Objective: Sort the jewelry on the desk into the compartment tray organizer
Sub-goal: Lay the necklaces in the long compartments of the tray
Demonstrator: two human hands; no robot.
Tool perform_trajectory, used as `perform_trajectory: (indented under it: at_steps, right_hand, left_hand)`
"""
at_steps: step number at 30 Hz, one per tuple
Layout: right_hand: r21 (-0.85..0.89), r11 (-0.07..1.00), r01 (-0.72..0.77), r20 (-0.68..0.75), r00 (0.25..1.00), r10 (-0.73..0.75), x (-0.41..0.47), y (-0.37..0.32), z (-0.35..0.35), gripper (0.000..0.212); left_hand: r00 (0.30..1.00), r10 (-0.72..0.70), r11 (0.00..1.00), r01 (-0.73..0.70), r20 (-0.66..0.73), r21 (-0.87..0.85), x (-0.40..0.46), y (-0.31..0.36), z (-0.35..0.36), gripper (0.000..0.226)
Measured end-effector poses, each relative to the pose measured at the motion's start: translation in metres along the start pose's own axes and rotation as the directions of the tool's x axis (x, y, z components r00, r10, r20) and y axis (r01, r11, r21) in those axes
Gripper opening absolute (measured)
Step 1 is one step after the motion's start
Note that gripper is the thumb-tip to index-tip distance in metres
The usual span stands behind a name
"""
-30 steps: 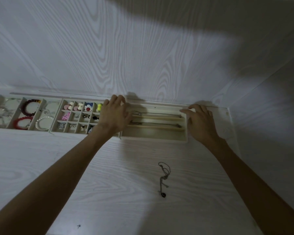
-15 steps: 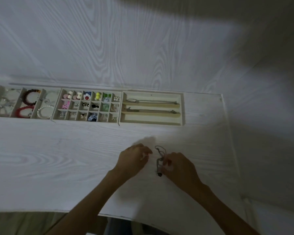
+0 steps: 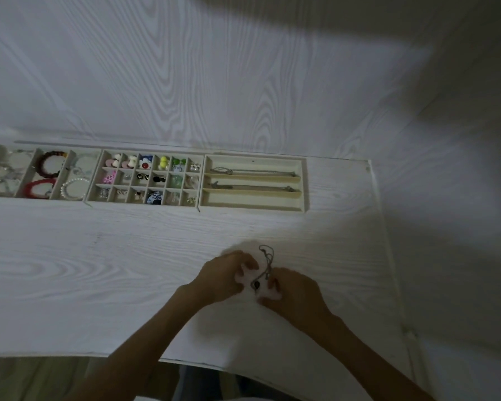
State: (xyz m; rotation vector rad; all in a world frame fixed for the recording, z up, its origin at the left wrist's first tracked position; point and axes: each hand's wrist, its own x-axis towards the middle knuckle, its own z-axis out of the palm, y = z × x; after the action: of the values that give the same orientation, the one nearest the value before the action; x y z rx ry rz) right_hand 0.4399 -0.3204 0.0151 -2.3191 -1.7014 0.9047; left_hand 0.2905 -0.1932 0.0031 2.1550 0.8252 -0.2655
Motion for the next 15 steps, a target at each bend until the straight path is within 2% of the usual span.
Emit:
perform_trajectory:
  at_steps: [3, 7, 13, 15]
  right_hand:
    - [0.046, 0.999, -0.029, -0.025, 0.999, 0.030, 0.008, -0.017, 0.006, 0.039]
    - [-0.034, 0.996, -0.078, -0.041, 0.996, 0.076, 0.018, -0.032, 0.011, 0.024]
    - [-0.125, 0.990, -0.069, 0.021, 0.997, 0.072, 0.018, -0.034, 0.010, 0.019]
    - [-0.086, 0.995, -0.046, 0.062, 0.997, 0.052, 0.014, -0.033, 0.001, 0.022]
  left_hand:
    - [0.998, -0.052, 0.998, 0.051, -0.025, -0.041, -0.002, -0.007, -0.005, 0.042]
    - [0.998, -0.057, 0.996, 0.057, 0.010, -0.063, -0.003, -0.014, -0.017, 0.043]
    - [0.993, 0.061, 0.998, -0.063, 0.099, 0.014, 0.001, -0.003, -0.013, 0.056]
    - [0.987, 0.096, 0.994, -0.102, 0.130, 0.041, 0.003, 0.004, -0.008, 0.064]
